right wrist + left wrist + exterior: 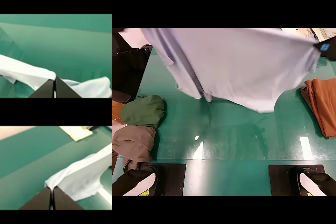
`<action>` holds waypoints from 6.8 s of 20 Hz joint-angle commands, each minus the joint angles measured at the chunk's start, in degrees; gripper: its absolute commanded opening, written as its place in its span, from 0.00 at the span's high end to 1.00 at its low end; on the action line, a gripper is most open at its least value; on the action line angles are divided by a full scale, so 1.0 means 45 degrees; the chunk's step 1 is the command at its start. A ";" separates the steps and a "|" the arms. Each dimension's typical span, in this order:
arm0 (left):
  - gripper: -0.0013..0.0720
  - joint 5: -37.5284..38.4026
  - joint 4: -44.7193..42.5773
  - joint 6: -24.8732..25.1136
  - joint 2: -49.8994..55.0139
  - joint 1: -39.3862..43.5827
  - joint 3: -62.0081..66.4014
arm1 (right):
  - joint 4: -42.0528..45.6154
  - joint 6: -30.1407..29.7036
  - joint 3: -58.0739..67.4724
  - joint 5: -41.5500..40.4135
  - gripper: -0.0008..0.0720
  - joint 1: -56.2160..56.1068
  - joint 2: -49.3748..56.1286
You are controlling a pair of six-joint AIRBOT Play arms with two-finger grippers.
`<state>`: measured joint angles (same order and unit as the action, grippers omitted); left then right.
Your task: Fold the shirts.
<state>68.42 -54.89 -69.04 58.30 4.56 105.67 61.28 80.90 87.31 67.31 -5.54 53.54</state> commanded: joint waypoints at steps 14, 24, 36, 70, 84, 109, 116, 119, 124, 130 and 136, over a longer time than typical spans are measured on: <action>0.95 0.1379 -0.0170 -0.0680 -0.1836 -0.0015 0.1423 | 0.1384 0.0874 0.6713 0.3706 0.97 0.0000 0.1520; 0.95 -0.0879 -0.1472 0.0170 0.5149 -0.0015 -0.3220 | 0.1399 0.0529 0.2482 0.1491 0.97 -0.0665 0.8019; 0.79 -0.3536 -0.1472 -0.0005 0.8204 -0.0015 -0.3220 | 0.1273 0.0588 0.2497 -0.2516 0.96 -0.0675 1.0647; 0.31 -0.3662 0.2914 0.1001 0.1724 -0.1234 -1.6169 | -0.1389 -0.1525 -0.5955 0.1841 0.52 0.1889 0.1035; 0.95 -0.1710 0.2234 0.0112 0.1710 -0.0811 -1.3712 | 0.1943 -0.1127 -0.9073 0.2973 0.52 0.4609 0.0928; 0.95 -0.1273 0.1783 -0.0806 -0.1676 -0.0811 -0.8854 | -0.3118 -0.2064 -0.7019 0.0923 0.97 0.6917 -0.1069; 0.95 -0.0801 0.1758 -0.1010 -0.2147 -0.0811 -0.0335 | -0.3677 -0.1749 -0.0180 0.0165 0.97 0.6917 -0.2380; 0.95 -0.0607 0.1758 -0.1642 -0.2147 -0.0811 0.2390 | -0.3667 -0.1749 0.1817 0.0403 0.97 0.6917 -0.2370; 0.95 0.0214 0.2307 -0.3128 -0.2152 -0.0811 0.4469 | -0.2642 -0.1613 0.4493 0.1880 0.97 0.6917 -0.2055; 0.95 0.2103 0.1617 -0.3604 -0.2103 -0.0811 0.1107 | -0.1365 -0.0534 0.7116 0.5547 0.97 0.6863 0.0369; 0.95 0.2229 -0.0233 -0.3381 0.0112 -0.0811 -0.4216 | 0.0554 -0.0491 0.3492 0.6625 0.97 0.4085 0.3832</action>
<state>77.36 -51.94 -84.77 54.06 0.91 96.27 57.84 78.24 109.12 93.84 18.50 64.10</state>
